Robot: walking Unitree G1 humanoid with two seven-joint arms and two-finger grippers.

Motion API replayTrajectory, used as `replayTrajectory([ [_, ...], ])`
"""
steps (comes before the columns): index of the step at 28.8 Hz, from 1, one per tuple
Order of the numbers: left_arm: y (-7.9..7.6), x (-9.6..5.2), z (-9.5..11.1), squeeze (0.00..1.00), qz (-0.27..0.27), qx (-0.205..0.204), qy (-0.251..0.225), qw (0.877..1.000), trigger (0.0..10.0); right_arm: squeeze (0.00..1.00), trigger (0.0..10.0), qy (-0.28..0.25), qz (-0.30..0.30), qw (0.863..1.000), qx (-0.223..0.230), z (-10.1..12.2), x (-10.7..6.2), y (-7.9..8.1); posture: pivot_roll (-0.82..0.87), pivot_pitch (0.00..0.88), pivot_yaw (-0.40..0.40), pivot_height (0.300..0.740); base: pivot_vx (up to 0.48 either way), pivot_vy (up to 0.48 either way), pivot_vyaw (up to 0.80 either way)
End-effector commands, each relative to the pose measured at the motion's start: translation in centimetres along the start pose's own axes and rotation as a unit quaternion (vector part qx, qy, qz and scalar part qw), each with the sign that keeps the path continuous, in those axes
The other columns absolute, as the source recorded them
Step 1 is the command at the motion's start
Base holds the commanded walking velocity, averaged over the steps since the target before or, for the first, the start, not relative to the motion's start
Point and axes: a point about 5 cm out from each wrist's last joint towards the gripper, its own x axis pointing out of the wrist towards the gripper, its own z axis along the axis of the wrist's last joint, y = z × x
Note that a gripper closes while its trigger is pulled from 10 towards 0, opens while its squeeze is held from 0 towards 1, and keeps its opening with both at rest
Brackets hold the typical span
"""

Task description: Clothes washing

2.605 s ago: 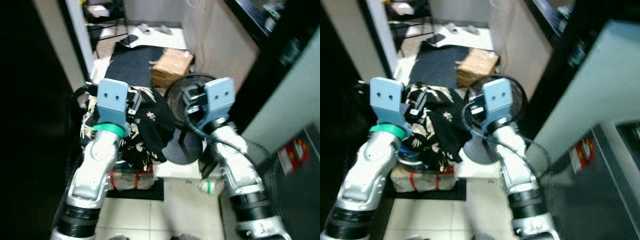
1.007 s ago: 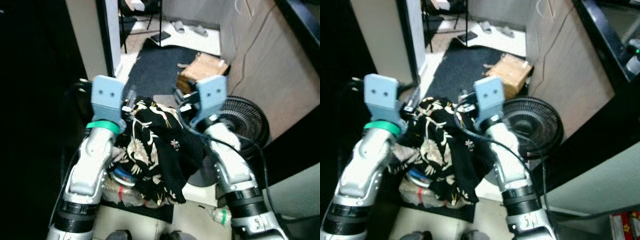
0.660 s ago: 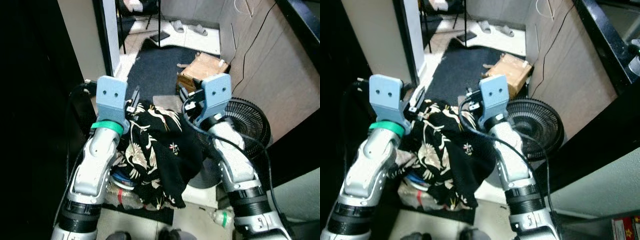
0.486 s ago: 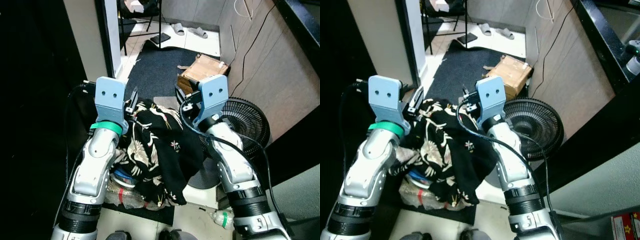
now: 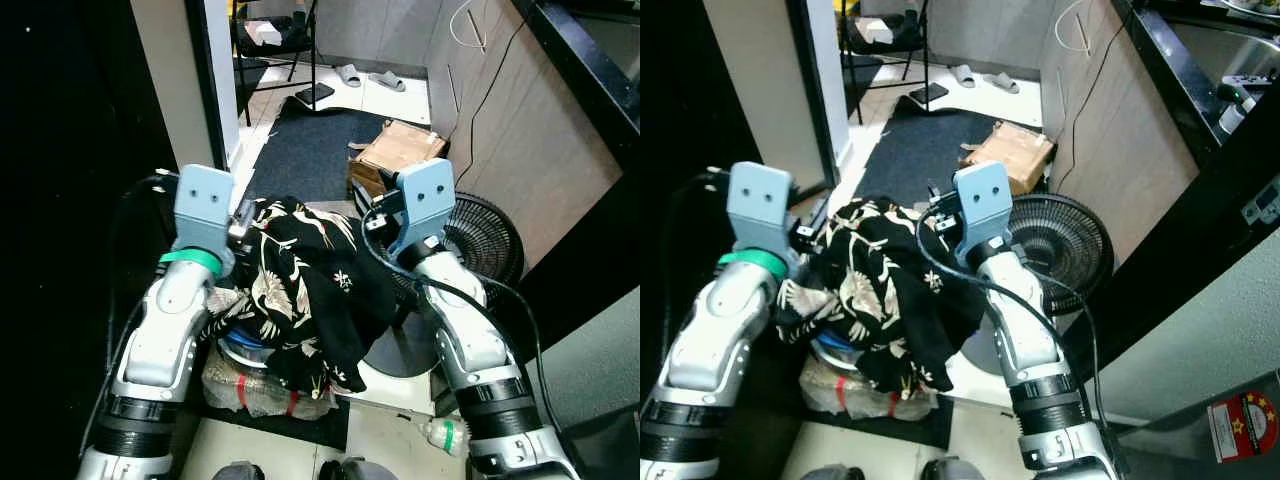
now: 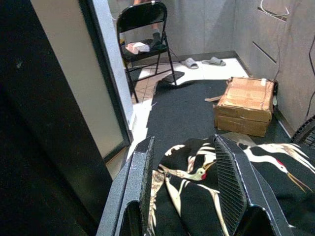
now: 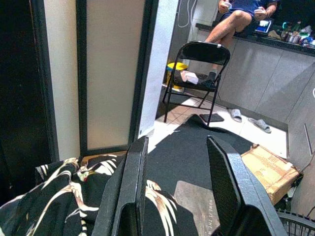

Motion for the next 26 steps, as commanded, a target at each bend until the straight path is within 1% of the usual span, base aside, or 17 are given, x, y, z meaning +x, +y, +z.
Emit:
replayTrajectory([
  [1, -0.3, 0.1, -0.1, 0.0, -0.007, -0.004, 0.003, 1.0, 10.0, 0.0, 10.0, 0.006, -0.008, 1.0, 0.002, -0.4, -0.2, -0.3, -0.01, 0.053, -0.007, 0.74, 0.0, 0.0, 0.0],
  [2, -0.3, 0.1, -0.1, 0.0, -0.007, -0.004, 0.003, 1.0, 10.0, 0.0, 10.0, 0.006, -0.008, 1.0, 0.002, -0.4, -0.2, -0.3, -0.01, 0.053, -0.007, 0.74, 0.0, 0.0, 0.0],
  [3, 0.5, 0.1, -0.9, 0.0, 0.008, 0.003, 0.014, 1.0, 10.0, 0.0, 10.0, 0.016, -0.018, 1.0, 0.007, -0.8, -0.3, -0.8, -0.01, 0.062, -0.006, 0.74, 0.0, 0.0, 0.0],
  [4, 0.5, 0.1, -0.9, 0.0, 0.008, 0.003, 0.014, 1.0, 10.0, 0.0, 10.0, 0.016, -0.018, 1.0, 0.007, -0.8, -0.3, -0.8, -0.01, 0.062, -0.006, 0.74, 0.0, 0.0, 0.0],
  [5, 1.0, -0.1, -2.2, 0.0, 0.02, 0.012, 0.03, 0.999, 10.0, 0.0, 10.0, 0.025, -0.027, 0.999, 0.012, -1.4, -0.4, -1.1, -0.01, 0.072, -0.005, 0.74, 0.0, 0.0, 0.0],
  [6, 1.0, -0.1, -2.2, 0.0, 0.02, 0.012, 0.03, 0.999, 10.0, 0.0, 10.0, 0.025, -0.027, 0.999, 0.012, -1.4, -0.4, -1.1, -0.01, 0.072, -0.005, 0.74, 0.0, 0.0, 0.0],
  [7, 1.2, -0.3, -3.0, 0.0, 0.027, 0.02, 0.042, 0.999, 10.0, 0.0, 10.0, 0.031, -0.032, 0.999, 0.014, -1.7, -0.5, -1.3, -0.01, 0.072, -0.005, 0.74, 0.0, 0.0, 0.0],
  [8, 1.2, -0.3, -3.0, 0.0, 0.027, 0.02, 0.042, 0.999, 10.0, 0.0, 10.0, 0.031, -0.032, 0.999, 0.014, -1.7, -0.5, -1.3, -0.01, 0.072, -0.005, 0.74, 0.0, 0.0, 0.0],
  [10, 1.5, -0.6, -4.3, 0.0, 0.033, 0.033, 0.062, 0.997, 10.0, 0.0, 10.0, 0.037, -0.036, 0.999, 0.019, -2.0, -0.6, -1.3, -0.01, 0.071, -0.002, 0.74, 0.0, 0.0, 0.0],
  [14, 1.4, -0.6, -4.5, 0.0, 0.029, 0.031, 0.065, 0.997, 10.0, 0.0, 10.0, 0.038, -0.038, 0.998, 0.024, -2.2, -0.6, -1.3, 0.0, 0.066, 0.0, 0.74, 0.0, 0.0, 0.0],
  [15, 1.1, -0.7, -4.7, 0.0, 0.008, 0.02, 0.07, 0.997, 10.0, 0.0, 10.0, 0.042, -0.047, 0.997, 0.037, -2.5, -0.7, -1.4, 0.0, 0.058, 0.012, 0.74, 0.0, 0.0, 0.0],
  [17, 1.1, -0.7, -4.7, 0.0, 0.008, 0.02, 0.07, 0.997, 10.0, 0.0, 10.0, 0.042, -0.047, 0.997, 0.037, -2.5, -0.7, -1.4, 0.0, 0.058, 0.012, 0.74, 0.0, 0.0, 0.0],
  [19, 0.5, -0.7, -4.5, 0.0, -0.035, -0.004, 0.073, 0.997, 10.0, 0.0, 10.0, 0.047, -0.067, 0.995, 0.057, -2.9, -0.8, -1.8, 0.0, 0.05, 0.043, 0.74, 0.0, 0.0, 0.0],
  [20, 0.5, -0.7, -4.5, 0.0, -0.035, -0.004, 0.073, 0.997, 10.0, 0.0, 10.0, 0.047, -0.067, 0.995, 0.057, -2.9, -0.8, -1.8, 0.0, 0.05, 0.043, 0.74, 0.0, 0.0, 0.0],
  [22, 0.2, -0.4, -4.2, 0.0, -0.071, -0.008, 0.073, 0.995, 10.0, 0.0, 10.0, 0.051, -0.086, 0.992, 0.073, -3.5, -1.3, -1.8, -0.01, 0.039, 0.089, 0.74, 0.0, 0.0, 0.0],
  [25, 0.2, -0.1, -4.2, 0.0, -0.077, -0.005, 0.074, 0.994, 10.0, 0.0, 10.0, 0.054, -0.092, 0.991, 0.079, -3.7, -1.5, -1.6, -0.01, 0.036, 0.099, 0.74, 0.0, 0.0, 0.0],
  [26, 0.3, 0.2, -4.3, 0.0, -0.078, 0.0, 0.076, 0.994, 10.0, 0.0, 10.0, 0.056, -0.095, 0.99, 0.083, -4.0, -1.7, -1.4, -0.02, 0.034, 0.111, 0.74, 0.0, 0.0, 0.0],
])
